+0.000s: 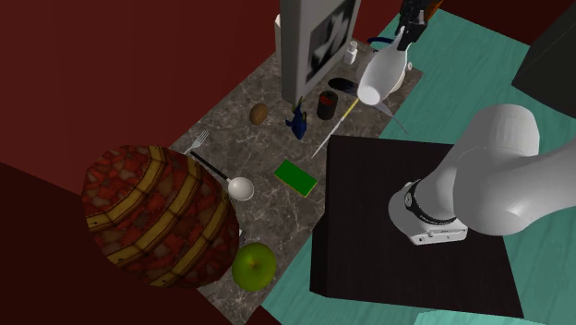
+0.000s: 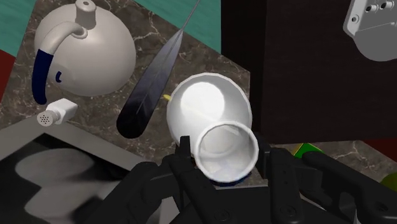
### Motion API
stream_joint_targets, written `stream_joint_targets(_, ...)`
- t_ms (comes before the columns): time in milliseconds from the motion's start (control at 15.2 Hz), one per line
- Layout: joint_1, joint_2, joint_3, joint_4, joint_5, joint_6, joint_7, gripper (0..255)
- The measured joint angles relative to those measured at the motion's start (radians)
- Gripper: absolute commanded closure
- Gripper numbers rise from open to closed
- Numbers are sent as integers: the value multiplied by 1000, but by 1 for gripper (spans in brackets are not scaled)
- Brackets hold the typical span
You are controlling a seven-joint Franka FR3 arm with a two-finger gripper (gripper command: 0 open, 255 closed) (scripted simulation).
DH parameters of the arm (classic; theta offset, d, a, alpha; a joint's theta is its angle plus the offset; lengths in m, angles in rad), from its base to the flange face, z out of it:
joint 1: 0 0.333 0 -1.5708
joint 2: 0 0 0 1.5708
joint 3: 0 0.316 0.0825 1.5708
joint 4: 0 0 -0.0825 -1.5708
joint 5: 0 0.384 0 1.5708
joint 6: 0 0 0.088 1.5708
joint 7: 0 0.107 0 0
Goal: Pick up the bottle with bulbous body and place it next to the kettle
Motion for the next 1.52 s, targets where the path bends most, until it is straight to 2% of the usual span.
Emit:
stream_joint_targets(990, 24, 92, -126, -129, -58, 228, 8, 255)
stream_joint_targets(1518, 68, 182, -222, -173, -73, 368, -2, 255)
